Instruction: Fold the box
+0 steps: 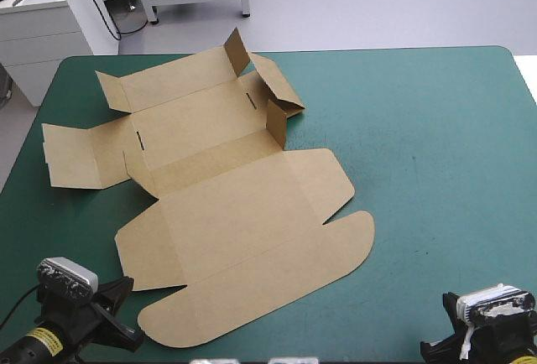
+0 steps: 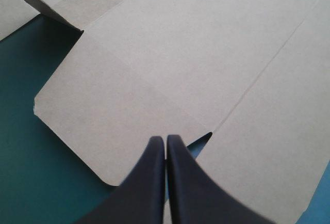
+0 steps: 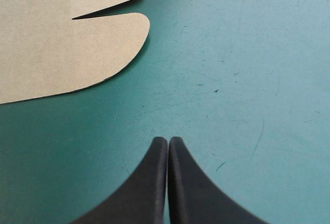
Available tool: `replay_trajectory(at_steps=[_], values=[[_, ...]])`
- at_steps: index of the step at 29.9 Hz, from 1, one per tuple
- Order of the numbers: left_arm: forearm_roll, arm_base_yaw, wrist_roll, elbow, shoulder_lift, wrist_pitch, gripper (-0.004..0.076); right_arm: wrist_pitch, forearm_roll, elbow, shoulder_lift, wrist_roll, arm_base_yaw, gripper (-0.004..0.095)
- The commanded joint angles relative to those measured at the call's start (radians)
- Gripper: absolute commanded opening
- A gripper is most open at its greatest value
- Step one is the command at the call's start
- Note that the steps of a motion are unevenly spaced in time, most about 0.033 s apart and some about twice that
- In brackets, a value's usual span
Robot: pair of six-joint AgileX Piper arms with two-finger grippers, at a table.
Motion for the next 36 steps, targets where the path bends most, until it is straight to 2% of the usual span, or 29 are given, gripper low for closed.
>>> replay_trajectory(at_steps=[1, 27, 36], values=[[-0.018, -0.004, -0.002, -0.025, 0.011, -0.062, -0.0008, -0.056, 0.015, -0.02, 0.016, -0.01, 0.003, -0.0014], [-0.018, -0.004, -0.002, -0.025, 0.011, -0.062, -0.0008, -0.058, 0.015, -0.025, 0.03, -0.01, 0.003, -0.0013], [-0.018, -0.004, -0.002, -0.025, 0.011, -0.062, -0.0008, -0.097, 0.015, -0.208, 0.282, -0.11, 0.003, -0.0013]])
